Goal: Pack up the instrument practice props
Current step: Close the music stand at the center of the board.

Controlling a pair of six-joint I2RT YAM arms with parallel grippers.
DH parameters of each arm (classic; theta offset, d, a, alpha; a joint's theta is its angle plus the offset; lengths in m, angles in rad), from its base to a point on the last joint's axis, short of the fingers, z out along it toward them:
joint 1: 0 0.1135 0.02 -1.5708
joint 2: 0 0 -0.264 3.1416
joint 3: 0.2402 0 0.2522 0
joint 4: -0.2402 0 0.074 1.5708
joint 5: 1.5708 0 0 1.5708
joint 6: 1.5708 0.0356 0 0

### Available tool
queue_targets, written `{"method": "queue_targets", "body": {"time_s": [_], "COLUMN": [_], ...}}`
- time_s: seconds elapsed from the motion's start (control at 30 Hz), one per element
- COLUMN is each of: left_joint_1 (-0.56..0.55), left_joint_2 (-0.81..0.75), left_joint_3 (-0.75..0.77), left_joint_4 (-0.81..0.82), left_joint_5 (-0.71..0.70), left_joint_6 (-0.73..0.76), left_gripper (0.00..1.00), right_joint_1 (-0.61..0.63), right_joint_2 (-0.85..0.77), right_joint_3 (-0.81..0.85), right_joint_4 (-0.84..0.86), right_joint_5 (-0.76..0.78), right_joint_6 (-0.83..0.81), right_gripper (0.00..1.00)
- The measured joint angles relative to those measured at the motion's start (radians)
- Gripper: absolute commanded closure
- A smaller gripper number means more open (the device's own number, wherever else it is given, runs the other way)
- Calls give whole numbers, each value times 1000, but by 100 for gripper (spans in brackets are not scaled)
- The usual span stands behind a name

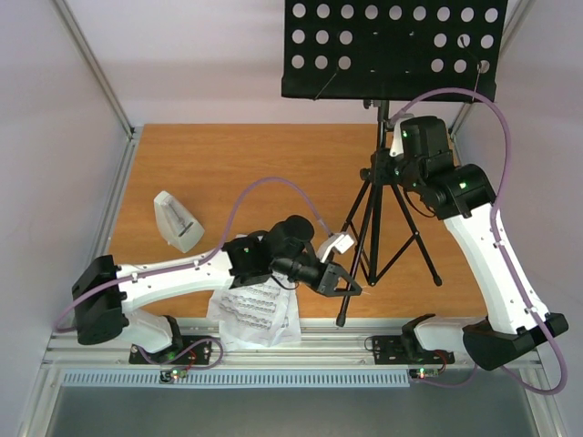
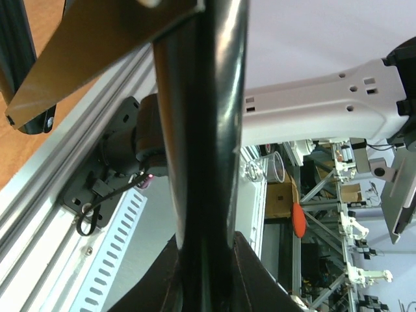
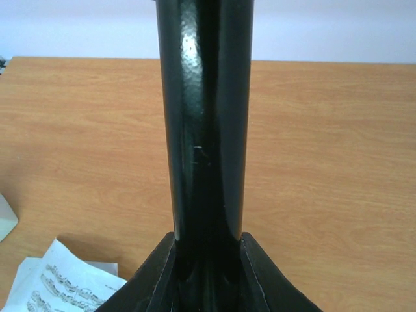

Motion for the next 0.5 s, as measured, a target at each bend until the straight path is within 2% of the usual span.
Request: {"method": "queue_targets", "body": {"time_s": [0.27, 0.5], "left_joint_1": [-10, -14], "left_joint_2": [-23, -23], "left_joint_3": [-1, -19], "left_joint_4": [-24, -28], "left_joint_5": [43, 66], "left_joint_6": [-49, -99], "left_gripper": [100, 100], "right_joint_1": [-3, -4], "right_joint_2": [-3, -19], "right_joint_3": [-2, -92], "right_joint_4": [-58, -35], "right_joint_5": [-13, -9], "right_joint_6": [40, 69], "right_gripper": [99, 99]}}
